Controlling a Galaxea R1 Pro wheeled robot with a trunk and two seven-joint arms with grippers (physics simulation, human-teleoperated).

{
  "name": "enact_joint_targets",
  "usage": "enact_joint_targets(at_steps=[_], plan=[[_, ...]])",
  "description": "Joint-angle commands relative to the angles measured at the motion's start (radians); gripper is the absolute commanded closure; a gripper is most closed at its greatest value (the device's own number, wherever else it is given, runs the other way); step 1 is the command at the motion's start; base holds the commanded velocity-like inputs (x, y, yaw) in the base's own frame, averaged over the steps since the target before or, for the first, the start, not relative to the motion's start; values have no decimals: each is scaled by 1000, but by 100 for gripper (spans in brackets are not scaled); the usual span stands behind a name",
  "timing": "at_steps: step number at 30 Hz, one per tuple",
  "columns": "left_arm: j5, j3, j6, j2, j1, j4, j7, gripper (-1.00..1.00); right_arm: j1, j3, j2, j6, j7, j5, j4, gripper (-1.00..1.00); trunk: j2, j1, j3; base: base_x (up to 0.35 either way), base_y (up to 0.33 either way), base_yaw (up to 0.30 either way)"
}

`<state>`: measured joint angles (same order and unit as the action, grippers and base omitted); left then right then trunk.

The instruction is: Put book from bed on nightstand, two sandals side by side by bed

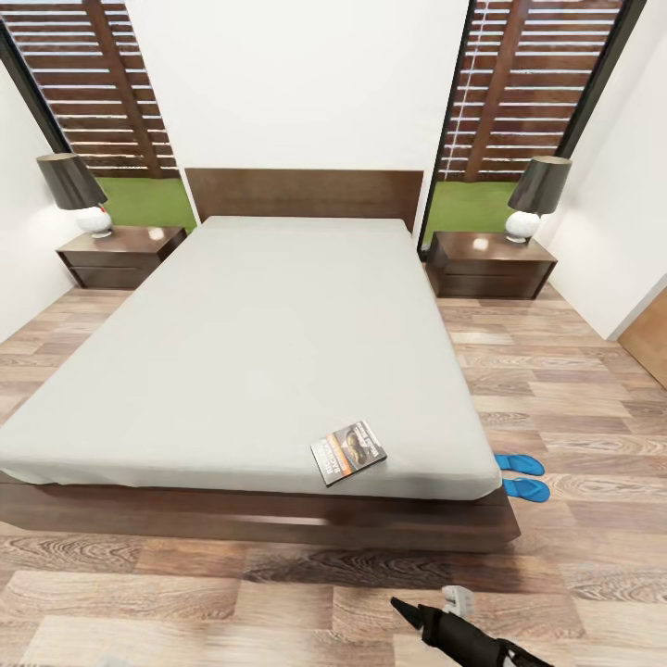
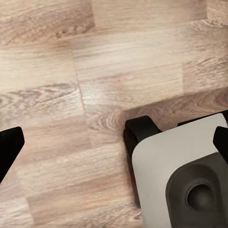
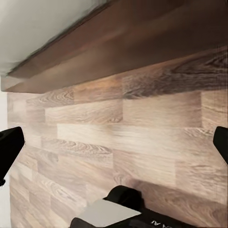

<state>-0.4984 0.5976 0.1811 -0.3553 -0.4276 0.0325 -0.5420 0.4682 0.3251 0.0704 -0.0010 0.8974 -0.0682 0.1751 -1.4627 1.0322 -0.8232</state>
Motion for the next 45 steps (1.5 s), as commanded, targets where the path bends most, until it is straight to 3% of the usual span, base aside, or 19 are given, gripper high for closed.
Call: enact_joint_targets(at_steps=[1, 6, 9, 18, 22, 26, 36, 45], plan=[[-8, 8, 4, 0, 0, -3, -3, -100, 1, -4, -6, 41, 3, -7, 42, -100, 0, 0, -1, 0, 0, 0], [-8, 8, 6, 11, -1, -6, -3, -100, 1, -5, -39, 264, 2, -12, 275, -100, 0, 0, -1, 0, 0, 0], [-9, 8, 6, 20, 0, -7, -3, -100, 1, -3, -43, 318, 3, -17, 336, -100, 0, 0, -1, 0, 0, 0], [-12, 8, 6, 44, -1, -8, -3, -100, 1, 2, -41, 338, 3, -31, 389, -100, 0, 0, -1, 0, 0, 0], [-12, 7, 6, 54, -1, -8, -3, -100, 1, 2, -37, 339, 2, -136, 404, -100, 0, 0, -1, 0, 0, 0], [-12, 7, 6, 57, -1, -8, -4, -100, 1, 2, -37, 344, 1, -187, 445, -100, 0, 0, -1, 0, 0, 0], [-12, 7, 6, 67, 0, -8, -9, -100, 1, 2, -39, 384, -4, -202, 511, -100, 0, 0, -1, 0, 0, 0], [-12, 7, 6, 98, -1, -8, -10, -100, 1, 2, -43, 372, -20, -198, 512, -100, 0, 0, -1, 0, 0, 0]])
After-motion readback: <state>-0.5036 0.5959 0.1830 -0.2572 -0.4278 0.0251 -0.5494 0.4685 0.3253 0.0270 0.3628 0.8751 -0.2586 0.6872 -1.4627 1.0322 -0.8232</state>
